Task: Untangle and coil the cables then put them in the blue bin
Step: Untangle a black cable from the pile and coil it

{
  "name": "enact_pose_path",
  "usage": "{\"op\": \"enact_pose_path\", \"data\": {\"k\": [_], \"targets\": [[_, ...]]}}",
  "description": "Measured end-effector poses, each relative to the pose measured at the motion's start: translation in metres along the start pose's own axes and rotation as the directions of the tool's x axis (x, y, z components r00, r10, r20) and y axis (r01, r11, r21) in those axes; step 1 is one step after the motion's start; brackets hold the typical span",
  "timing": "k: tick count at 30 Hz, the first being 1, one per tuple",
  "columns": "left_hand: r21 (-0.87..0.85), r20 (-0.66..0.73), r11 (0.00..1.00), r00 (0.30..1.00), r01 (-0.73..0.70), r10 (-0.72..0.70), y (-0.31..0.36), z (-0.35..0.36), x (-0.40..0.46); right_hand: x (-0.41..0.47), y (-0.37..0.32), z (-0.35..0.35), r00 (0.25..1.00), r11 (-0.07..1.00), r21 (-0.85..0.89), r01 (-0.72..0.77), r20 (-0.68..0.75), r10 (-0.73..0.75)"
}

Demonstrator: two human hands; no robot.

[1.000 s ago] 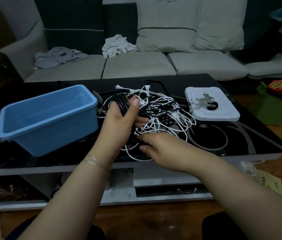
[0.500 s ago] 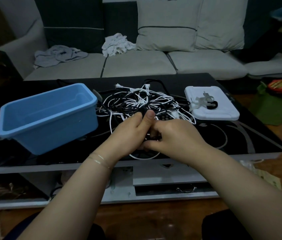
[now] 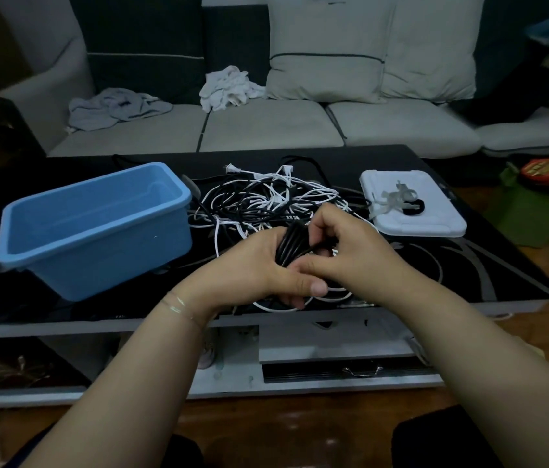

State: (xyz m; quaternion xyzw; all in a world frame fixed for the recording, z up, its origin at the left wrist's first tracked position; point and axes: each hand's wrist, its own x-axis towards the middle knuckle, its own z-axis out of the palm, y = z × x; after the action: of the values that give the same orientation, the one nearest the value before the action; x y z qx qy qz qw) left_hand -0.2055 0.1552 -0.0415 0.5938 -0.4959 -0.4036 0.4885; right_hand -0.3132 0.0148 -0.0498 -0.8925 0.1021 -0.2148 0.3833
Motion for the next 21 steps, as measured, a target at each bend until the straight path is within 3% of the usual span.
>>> {"op": "enact_pose_path", "data": {"k": [7,12,17,21], "targets": [[0.142,-0.019,0.988,0.998,0.061,-0.059,0.002,0.0,-0.002,0.003,0.003,0.003,0.997,0.996,-0.019,-0.082,0.0,0.082],[0.206,-0.085,0.976,0.995,0.076,-0.06,0.0,0.002,-0.002,0.008,0.006,-0.023,0.97,0.918,0.384,-0.104,0.241,0.009],[0.033,-0.06,0.999,0.998,0.034,-0.032,0.002,0.008,-0.002,0.009,0.007,-0.032,0.996,0.947,0.316,-0.061,0.082,0.037],[-0.265,-0.008,0.964,1.0,0.001,-0.003,0.005,0.006,-0.005,0.013,0.009,-0.03,0.999,0.939,0.341,-0.037,-0.016,0.046]]}}
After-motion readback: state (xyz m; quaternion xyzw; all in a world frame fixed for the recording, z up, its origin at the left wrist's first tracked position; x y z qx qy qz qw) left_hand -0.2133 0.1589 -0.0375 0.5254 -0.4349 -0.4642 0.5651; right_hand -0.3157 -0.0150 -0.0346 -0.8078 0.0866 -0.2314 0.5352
